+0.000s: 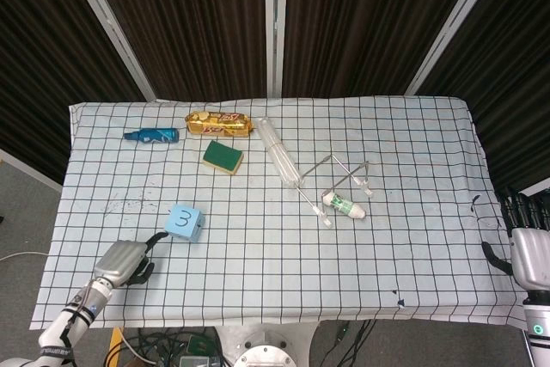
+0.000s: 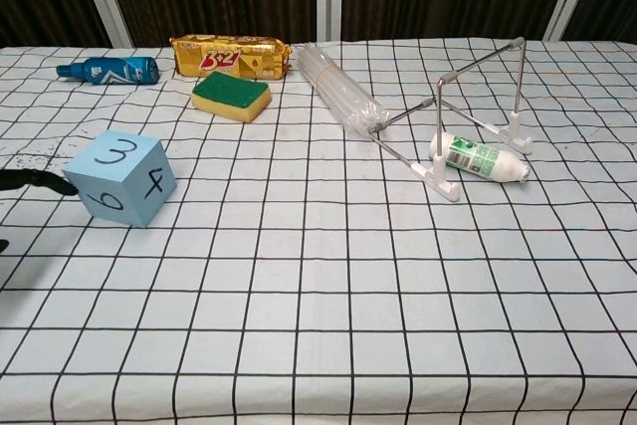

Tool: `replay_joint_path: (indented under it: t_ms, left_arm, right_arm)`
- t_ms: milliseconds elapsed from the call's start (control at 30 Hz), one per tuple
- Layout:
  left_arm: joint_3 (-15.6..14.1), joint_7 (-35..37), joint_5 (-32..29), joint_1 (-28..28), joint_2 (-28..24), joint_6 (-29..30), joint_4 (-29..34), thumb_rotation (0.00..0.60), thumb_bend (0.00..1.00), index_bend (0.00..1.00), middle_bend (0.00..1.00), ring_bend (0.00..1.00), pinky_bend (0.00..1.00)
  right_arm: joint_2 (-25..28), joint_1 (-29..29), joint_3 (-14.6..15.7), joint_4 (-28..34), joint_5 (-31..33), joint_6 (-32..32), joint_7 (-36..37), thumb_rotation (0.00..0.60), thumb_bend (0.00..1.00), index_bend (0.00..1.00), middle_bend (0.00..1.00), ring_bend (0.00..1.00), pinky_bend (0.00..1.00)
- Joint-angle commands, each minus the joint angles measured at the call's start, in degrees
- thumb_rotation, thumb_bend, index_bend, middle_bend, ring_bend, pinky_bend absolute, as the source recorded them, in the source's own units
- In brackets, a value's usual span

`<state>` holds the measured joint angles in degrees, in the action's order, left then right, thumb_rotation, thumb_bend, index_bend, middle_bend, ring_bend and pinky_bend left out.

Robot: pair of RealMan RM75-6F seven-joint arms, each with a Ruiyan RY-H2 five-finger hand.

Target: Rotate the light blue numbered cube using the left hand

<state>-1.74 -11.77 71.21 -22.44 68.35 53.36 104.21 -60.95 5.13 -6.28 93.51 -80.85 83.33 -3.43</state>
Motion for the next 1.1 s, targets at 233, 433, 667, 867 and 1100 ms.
replay_joint_path:
  t_ms: [233, 433, 667, 867, 1100]
  left_arm:
    - [0.88, 3.52, 0.56, -0.54, -1.37, 0.55, -1.6, 0.6, 0.54, 0.1, 0.88, 0.93, 0.91]
    - [1.12, 4.59, 0.31, -2.28, -4.64, -1.9, -0.18, 0.6, 0.55, 0.1, 0.88, 0.93, 0.91]
    - [0.55, 2.6, -2.84, -3.06, -7.64, -2.93, 1.33, 0.6, 0.55, 0.1, 0.88, 0.93, 0.91]
    - [-1.38, 1.25, -4.67, -4.17, -8.83, -6.37, 3.1, 0.6, 0.56, 0.11, 0.87, 0.93, 0.91]
    - [-0.8, 1.92, -3.09, -4.65, -5.9, -5.5, 2.98, 0.6, 0.56, 0.12, 0.87, 0.93, 0.91]
  right_arm:
    - [0.18, 0.24, -0.13, 0.6, 0.28, -0.27, -0.96, 0.6, 0.22, 0.0, 0.0, 0.0, 0.0]
    - [0.38, 0.23, -0.09, 1.62, -0.2, 0.23, -2.04, 0.6, 0.23, 0.0, 0.0, 0.0, 0.0]
    - [0.25, 0.3, -0.09, 1.81, 0.18, 0.04, -2.74, 0.6, 0.23, 0.0, 0.0, 0.0, 0.0]
    - [-0.19, 0.51, -0.07, 1.24, 0.41, -0.44, -2.42, 0.6, 0.23, 0.0, 0.0, 0.0, 0.0]
    - [-0.34, 0.48, -0.1, 0.78, 0.58, -0.42, -2.1, 0.6, 0.23, 0.0, 0.0, 0.0, 0.0]
